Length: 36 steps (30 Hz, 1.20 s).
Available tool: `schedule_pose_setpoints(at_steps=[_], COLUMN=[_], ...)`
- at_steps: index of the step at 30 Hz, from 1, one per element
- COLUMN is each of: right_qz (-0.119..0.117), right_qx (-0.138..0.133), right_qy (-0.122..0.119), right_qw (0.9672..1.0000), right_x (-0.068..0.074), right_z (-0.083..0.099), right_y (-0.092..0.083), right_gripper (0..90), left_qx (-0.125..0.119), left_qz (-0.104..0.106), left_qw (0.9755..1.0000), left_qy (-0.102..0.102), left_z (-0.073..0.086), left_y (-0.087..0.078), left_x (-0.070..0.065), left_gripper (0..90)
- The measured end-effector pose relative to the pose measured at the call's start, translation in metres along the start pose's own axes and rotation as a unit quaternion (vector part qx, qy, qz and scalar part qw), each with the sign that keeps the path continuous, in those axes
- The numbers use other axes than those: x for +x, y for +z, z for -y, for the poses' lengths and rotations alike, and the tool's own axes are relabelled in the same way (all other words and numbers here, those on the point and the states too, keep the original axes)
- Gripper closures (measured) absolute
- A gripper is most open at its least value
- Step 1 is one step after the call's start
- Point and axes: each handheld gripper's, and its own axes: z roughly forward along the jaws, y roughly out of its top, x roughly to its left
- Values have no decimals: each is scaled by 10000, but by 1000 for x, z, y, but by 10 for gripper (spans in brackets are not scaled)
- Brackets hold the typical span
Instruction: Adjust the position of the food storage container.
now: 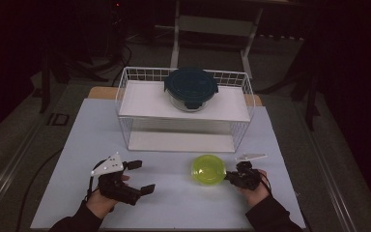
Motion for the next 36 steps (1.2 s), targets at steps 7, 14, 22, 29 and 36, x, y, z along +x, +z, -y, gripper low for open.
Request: schedule_pose_setpoints(at_steps=[7, 14, 22, 29, 36], right_qz=[-138, -245, -339, -373, -442], right_qx=[57, 138, 191, 215, 255], right_qy=[-111, -169, -261, -335, -347], right_qw=[9998, 9995, 9989, 9985, 9981], right_x=[10, 18, 27, 33, 38], right_z=[-7, -13, -19, -25, -29], right_y=[12, 23, 34, 43, 51], right_gripper=[900, 900, 900, 900, 900], left_qx=[2, -10, -18, -21, -23], left_qz=[11, 20, 44, 48, 48], left_qw=[10000, 10000, 10000, 10000, 10000], left_qy=[2, 5, -6, -11, -8], left_z=[0, 0, 0, 0, 0], left_y=[0, 0, 0, 0, 0], left_x=[0, 0, 0, 0, 0], left_gripper=[10, 11, 11, 10, 11])
